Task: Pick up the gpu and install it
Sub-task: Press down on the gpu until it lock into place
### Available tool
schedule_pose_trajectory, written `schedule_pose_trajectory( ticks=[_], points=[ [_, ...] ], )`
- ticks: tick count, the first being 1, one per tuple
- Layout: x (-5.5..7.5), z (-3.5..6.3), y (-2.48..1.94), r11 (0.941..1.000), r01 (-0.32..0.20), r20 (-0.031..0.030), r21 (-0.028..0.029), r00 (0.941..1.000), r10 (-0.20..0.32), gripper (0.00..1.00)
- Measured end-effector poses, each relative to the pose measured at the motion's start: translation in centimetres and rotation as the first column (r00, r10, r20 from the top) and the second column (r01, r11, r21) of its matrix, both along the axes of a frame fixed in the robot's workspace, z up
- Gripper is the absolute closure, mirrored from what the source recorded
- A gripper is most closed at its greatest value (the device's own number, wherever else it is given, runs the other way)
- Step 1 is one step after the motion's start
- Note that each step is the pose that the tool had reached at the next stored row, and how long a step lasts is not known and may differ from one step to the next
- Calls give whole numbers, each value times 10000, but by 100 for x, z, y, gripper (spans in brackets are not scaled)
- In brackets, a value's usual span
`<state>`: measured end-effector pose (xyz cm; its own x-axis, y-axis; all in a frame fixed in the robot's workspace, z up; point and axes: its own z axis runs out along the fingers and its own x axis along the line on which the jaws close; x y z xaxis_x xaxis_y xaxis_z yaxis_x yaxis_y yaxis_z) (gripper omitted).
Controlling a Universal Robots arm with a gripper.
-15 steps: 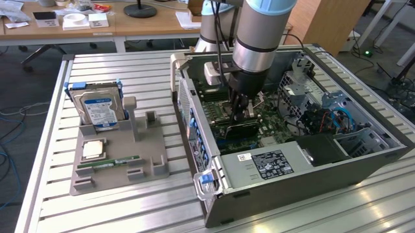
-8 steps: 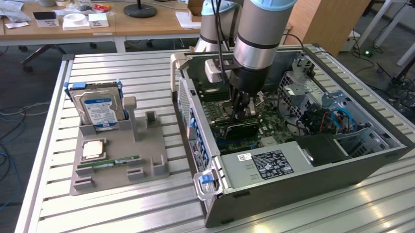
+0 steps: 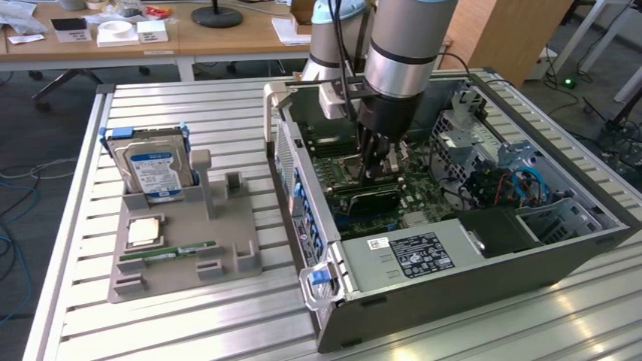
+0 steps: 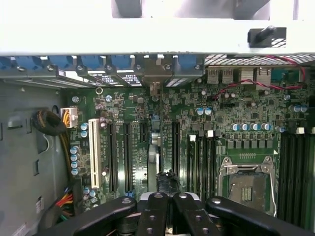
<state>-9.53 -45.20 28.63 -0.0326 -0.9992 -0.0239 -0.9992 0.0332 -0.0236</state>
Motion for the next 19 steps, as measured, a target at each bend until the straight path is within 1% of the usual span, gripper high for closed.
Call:
schedule_pose_trajectory(
  ticks=[12, 19],
  points=[
    [0, 308, 0, 10000, 0, 0, -2, 10000, 0, 89],
    [0, 464, 0, 10000, 0, 0, -1, 10000, 0, 89]
  ],
)
